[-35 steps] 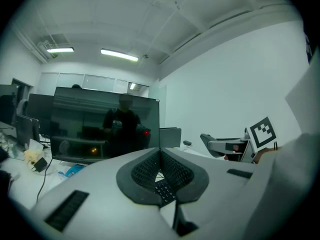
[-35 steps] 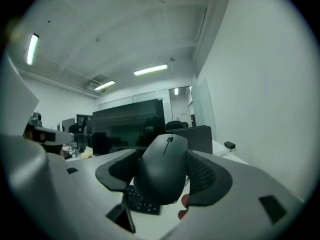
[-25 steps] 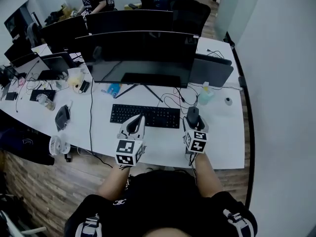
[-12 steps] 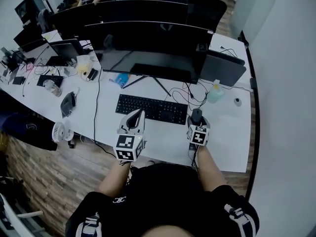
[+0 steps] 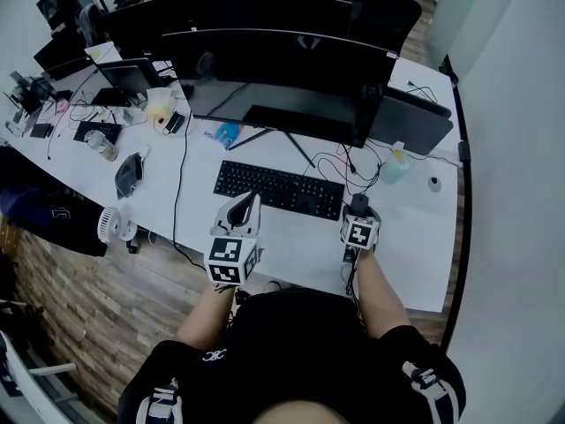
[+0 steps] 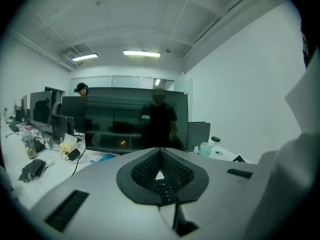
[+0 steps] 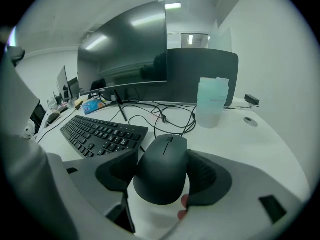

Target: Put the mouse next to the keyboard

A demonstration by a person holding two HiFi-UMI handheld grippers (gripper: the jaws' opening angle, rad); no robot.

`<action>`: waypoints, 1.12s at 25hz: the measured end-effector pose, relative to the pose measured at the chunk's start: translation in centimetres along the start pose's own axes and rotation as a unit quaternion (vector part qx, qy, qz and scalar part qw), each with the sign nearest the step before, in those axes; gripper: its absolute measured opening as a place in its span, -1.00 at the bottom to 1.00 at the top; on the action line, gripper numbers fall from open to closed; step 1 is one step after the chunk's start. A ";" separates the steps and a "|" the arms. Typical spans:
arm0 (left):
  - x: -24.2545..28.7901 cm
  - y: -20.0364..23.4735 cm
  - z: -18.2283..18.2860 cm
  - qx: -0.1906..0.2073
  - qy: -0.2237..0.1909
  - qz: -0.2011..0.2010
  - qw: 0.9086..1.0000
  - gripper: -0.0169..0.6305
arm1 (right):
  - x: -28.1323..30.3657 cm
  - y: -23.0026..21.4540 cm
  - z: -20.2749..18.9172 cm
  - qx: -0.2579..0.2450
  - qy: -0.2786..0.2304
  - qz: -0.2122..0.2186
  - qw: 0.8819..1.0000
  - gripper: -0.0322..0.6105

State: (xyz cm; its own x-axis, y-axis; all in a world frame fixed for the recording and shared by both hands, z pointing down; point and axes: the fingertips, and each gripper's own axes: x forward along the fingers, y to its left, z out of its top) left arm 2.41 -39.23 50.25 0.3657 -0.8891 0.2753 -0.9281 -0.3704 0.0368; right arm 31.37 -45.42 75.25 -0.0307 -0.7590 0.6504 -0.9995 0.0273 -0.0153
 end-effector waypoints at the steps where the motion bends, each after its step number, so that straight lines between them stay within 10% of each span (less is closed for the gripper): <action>1: 0.0 0.2 -0.1 -0.001 0.001 0.001 1.000 -0.91 | 0.1 0.1 -0.2 0.001 0.005 0.001 1.000 0.11; 14: -0.4 0.4 -0.9 -0.003 0.010 -0.002 1.000 -0.91 | 0.4 0.0 -3.3 0.016 0.090 -0.012 0.996 0.14; 21: -0.1 -0.5 -0.4 0.000 0.005 -0.017 1.000 -0.91 | -2.4 -0.3 4.3 0.020 -0.064 -0.004 0.998 0.05; 25: 0.1 -1.1 -0.1 0.001 0.000 -0.027 1.000 -0.91 | -8.1 -1.0 10.2 0.024 -0.177 -0.032 0.983 -0.79; 28: 0.2 -1.5 0.0 0.001 -0.004 -0.032 0.999 -0.91 | -12.3 -0.5 13.3 0.024 -0.238 -0.022 0.971 -0.85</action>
State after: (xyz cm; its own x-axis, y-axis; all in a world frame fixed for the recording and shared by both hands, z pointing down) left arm 3.83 -38.85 50.23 0.4245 -0.8658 0.2648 -0.9028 -0.4269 0.0518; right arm 32.17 -44.78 57.17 0.0249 -0.9736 0.2270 -0.9986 -0.0346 -0.0388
